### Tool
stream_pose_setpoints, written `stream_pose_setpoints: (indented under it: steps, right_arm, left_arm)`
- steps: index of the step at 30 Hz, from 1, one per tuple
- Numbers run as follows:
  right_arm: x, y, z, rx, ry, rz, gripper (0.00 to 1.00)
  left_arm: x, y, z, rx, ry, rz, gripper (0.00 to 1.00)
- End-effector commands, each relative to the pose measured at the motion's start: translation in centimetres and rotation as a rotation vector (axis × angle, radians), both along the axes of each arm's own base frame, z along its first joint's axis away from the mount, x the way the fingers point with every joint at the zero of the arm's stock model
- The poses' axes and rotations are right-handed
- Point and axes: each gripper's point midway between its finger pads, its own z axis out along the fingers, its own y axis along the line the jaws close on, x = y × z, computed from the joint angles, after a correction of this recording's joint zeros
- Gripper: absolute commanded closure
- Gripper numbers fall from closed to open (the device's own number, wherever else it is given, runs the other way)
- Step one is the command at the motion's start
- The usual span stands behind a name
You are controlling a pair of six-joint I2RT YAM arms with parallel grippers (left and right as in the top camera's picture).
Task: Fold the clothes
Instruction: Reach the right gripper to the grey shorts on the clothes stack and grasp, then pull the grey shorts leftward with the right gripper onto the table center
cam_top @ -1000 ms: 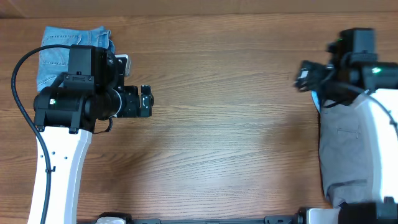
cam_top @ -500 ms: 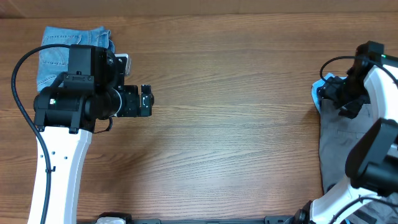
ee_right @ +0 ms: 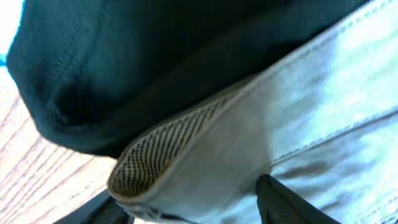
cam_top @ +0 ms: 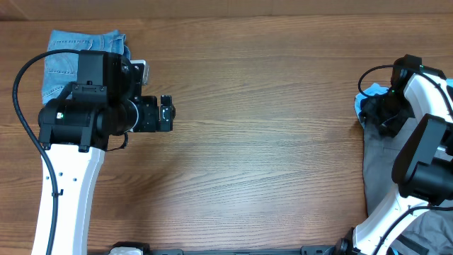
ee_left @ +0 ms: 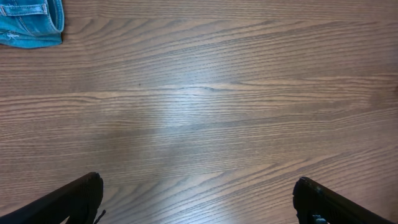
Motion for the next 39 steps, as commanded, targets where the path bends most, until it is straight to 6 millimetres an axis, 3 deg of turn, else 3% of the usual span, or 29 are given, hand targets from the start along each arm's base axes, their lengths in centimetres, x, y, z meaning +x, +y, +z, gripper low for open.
stream_pose_setpoints:
  steps: [1,2,4,8,11,15,21,23,29,32,35,39]
  right_arm:
    - [0.6,-1.2,0.6,-0.072,-0.01,-0.007,0.43]
    - [0.4,-1.4,0.6,-0.088,-0.001,-0.007,0.48]
    - [-0.1,-1.7,0.7,-0.106,0.02,-0.016,0.75]
    - [-0.5,-1.7,0.8,-0.102,0.032,-0.044,0.96]
    - [-0.4,-1.5,1.7,-0.089,0.026,-0.045,0.96]
    - [0.3,-1.7,4.6,-0.103,-0.021,-0.048,0.96]
    - [1.7,-2.2,12.2,-0.156,-0.183,-0.056,0.95]
    - [1.9,-2.3,13.9,-0.17,-0.227,-0.058,0.95]
    - [1.8,-2.3,14.6,-0.174,-0.241,-0.059,0.94]
    - [2.6,-2.1,15.3,-0.16,-0.284,-0.056,0.96]
    - [4.4,-0.1,18.2,-0.057,-0.388,0.018,0.96]
    - [6.3,4.5,25.0,0.065,-0.561,0.141,0.96]
  left_arm:
    - [0.5,-0.1,0.9,-0.003,-0.029,-0.018,0.0]
    - [0.5,-0.1,0.9,-0.004,-0.028,-0.018,0.0]
    - [0.4,-0.1,0.8,-0.004,-0.025,-0.018,0.0]
    - [0.4,-0.1,0.8,-0.004,-0.025,-0.018,0.0]
    - [0.4,-0.1,0.8,-0.003,-0.025,-0.018,0.0]
    - [0.4,-0.1,0.8,-0.003,-0.025,-0.018,0.0]
    - [0.4,-0.1,0.8,-0.003,-0.024,-0.018,0.0]
    - [0.4,-0.1,0.8,-0.003,-0.025,-0.018,0.0]
    - [0.4,-0.1,0.8,-0.003,-0.023,-0.018,0.0]
    - [0.4,-0.1,0.8,-0.003,-0.024,-0.018,0.0]
    - [0.4,-0.1,0.8,0.002,-0.027,-0.028,0.0]
    - [0.4,-0.1,0.8,0.005,-0.028,-0.034,0.0]
